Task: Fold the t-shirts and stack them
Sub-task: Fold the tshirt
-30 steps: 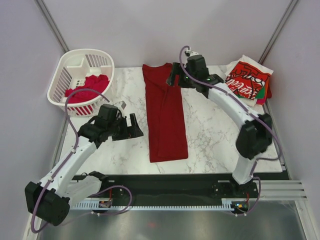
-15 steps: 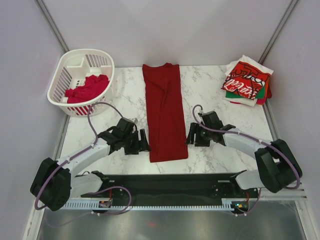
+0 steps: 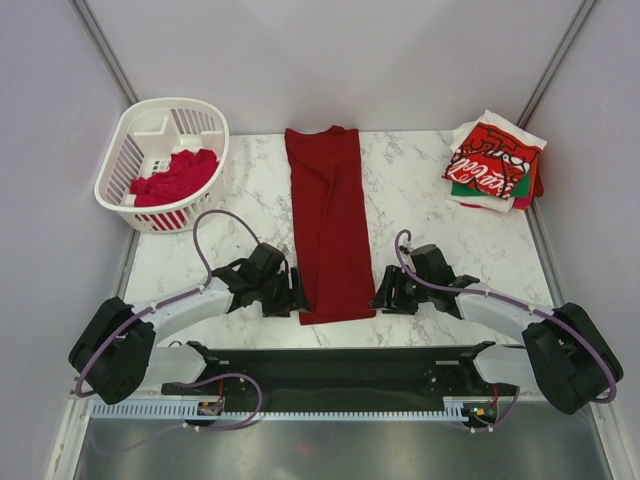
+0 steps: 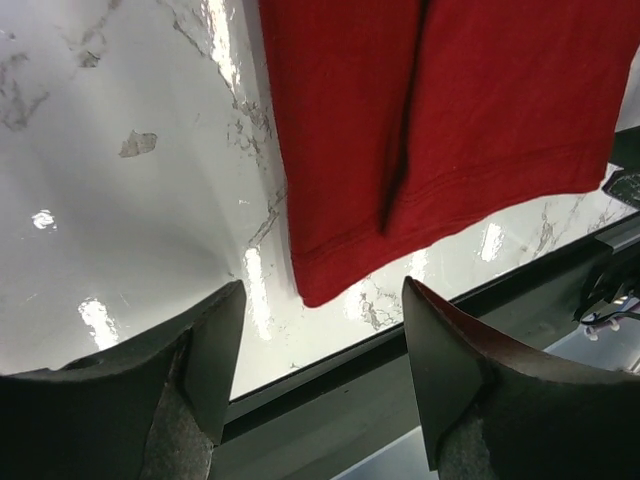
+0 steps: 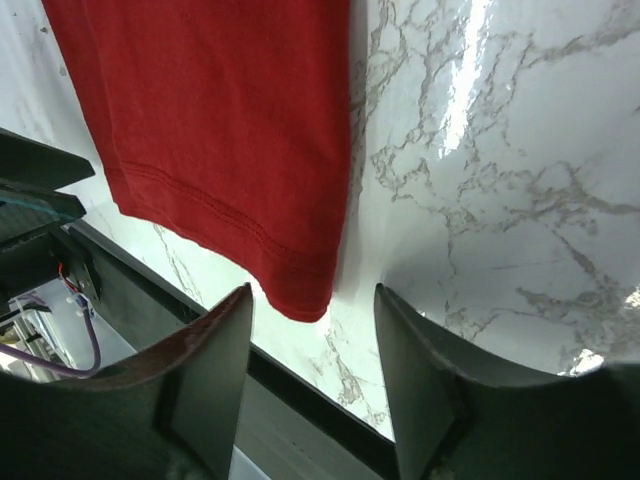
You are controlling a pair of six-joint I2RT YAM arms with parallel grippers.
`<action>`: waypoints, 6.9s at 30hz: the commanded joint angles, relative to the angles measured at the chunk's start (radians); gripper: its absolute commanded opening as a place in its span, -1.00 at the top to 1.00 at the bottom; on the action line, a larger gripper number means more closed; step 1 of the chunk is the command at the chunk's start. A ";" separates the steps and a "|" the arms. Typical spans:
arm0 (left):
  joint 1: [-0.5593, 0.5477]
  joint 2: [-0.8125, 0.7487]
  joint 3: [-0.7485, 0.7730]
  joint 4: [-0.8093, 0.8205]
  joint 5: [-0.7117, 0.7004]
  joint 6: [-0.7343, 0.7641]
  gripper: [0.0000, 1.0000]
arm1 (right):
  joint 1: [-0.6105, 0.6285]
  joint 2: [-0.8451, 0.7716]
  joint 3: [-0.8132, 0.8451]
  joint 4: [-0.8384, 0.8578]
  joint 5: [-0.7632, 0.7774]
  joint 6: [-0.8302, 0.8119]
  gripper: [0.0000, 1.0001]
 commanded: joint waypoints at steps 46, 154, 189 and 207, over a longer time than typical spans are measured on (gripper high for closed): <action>-0.191 -0.131 -0.048 0.011 -0.050 -0.181 0.95 | 0.023 -0.191 -0.070 -0.072 0.002 0.049 1.00; 0.221 0.403 0.671 -0.356 -0.032 0.340 -0.65 | -0.135 0.440 0.655 -0.233 -0.016 -0.209 -0.38; 0.221 0.171 0.285 -0.076 0.017 0.260 -0.77 | -0.093 0.515 0.381 0.095 -0.025 -0.112 1.00; 0.221 0.353 0.185 0.224 -0.026 0.208 -0.27 | -0.093 0.506 0.375 0.069 -0.055 -0.135 1.00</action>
